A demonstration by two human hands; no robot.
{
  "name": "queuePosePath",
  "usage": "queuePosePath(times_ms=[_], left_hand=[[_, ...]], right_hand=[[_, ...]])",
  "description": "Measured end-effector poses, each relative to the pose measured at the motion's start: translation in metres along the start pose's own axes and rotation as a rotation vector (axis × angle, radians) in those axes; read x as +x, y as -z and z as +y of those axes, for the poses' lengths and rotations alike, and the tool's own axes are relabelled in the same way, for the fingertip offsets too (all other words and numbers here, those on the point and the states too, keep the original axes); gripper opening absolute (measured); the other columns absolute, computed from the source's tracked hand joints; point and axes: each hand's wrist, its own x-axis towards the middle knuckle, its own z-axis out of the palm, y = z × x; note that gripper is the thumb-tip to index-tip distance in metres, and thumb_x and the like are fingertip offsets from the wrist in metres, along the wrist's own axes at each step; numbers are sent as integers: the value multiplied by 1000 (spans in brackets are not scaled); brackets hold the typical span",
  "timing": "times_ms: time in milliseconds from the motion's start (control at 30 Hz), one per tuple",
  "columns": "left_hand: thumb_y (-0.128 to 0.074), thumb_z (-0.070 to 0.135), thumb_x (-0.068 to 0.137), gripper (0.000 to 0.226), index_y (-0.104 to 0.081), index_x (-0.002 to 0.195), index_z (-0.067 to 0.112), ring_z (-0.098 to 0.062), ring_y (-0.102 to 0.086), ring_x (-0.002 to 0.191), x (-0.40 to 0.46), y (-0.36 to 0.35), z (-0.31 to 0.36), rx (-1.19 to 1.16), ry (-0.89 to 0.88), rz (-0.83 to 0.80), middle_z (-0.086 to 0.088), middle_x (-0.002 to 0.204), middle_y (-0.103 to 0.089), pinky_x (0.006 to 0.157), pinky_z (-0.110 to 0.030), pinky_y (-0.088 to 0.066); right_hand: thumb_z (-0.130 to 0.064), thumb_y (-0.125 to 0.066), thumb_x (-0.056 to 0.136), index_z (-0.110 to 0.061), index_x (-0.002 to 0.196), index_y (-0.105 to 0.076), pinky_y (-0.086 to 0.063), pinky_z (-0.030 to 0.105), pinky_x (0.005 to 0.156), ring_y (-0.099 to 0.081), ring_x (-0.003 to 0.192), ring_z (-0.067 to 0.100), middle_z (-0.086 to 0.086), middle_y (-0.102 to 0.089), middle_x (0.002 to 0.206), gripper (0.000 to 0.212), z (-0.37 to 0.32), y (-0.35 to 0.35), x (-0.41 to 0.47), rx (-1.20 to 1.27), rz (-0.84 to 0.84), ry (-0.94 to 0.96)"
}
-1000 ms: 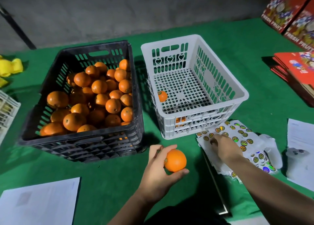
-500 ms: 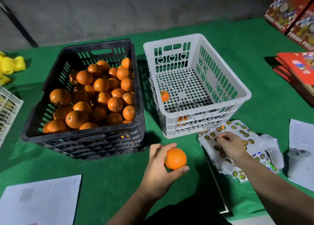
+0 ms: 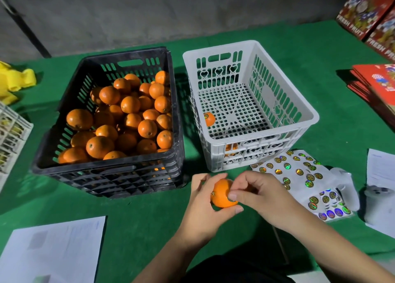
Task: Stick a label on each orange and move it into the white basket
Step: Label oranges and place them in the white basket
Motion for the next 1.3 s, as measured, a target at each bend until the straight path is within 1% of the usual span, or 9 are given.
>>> queuePosePath(times_ms=[167,267,567,700,767,867,1033,1200,1300], left_hand=[[-89,47,71,66,-58,129,52,-2,-53,122,-2,7,10,-45,-38,52,16,132,-33,96,-27,-56],[-85,47,73,64,-57,129,56,-2,-54,121,-2,11,17,-80,-77,74,15,130,-35,92,-20,-55],[-80,58,78,66,-50,137,57,-4,-61,114,9,29,42,79,-224,146,16,129,-38,89,-30,-59],[-57,81,84,73,-34,149,56,10,-47,126,31,65,55,325,-276,169,29,132,-40,92,-5,-39],[-56,69,94,63,-46,149,40,9,-52,120,47,98,53,389,-309,248,22,127,-52,92,-4,-39],[-61,36,103,33,-64,133,24,-6,-61,102,84,149,44,535,-262,326,6,118,-62,83,-33,-57],[-60,22,103,40,-59,143,20,-28,-67,105,155,185,19,842,66,37,-8,125,-63,81,-33,-56],[-51,5,101,81,-9,165,33,-45,-48,132,194,186,-8,1104,343,-187,-14,162,-24,89,-46,-55],[-60,14,99,80,-15,163,33,-49,-40,137,201,189,-14,1203,336,-174,-13,156,-31,96,-53,-49]], right_hand=[[-49,-78,85,-47,103,-54,-39,26,64,-49,68,7,-15,-50,73,31,-5,-5,2,-156,39,-28],[-69,-68,81,-63,127,-48,-47,17,88,-60,102,-5,-30,-57,107,51,-10,-9,0,-136,-2,-69],[-26,-90,72,-31,119,-69,-57,34,93,-69,110,25,8,-72,118,51,-35,-16,15,552,-78,-118],[-39,-83,76,-30,119,-69,-59,34,88,-71,102,25,5,-72,121,46,-63,4,51,567,-91,-91],[-45,-79,81,-34,118,-66,-60,36,79,-72,95,26,3,-71,119,41,-75,22,82,421,43,-50],[-54,-70,91,-38,127,-57,-57,41,89,-67,105,25,-4,-63,123,41,-73,48,137,-93,225,-34],[-68,-55,95,-22,160,-25,-50,45,100,-66,113,31,11,-65,134,85,-30,48,179,-650,154,-336],[-47,-42,105,-29,155,-27,-56,39,68,-68,72,23,4,-73,106,55,-18,43,188,-830,300,-316],[-43,-48,103,-29,148,-37,-42,29,54,-65,63,20,-3,-67,76,48,-14,44,188,-866,309,-317]])
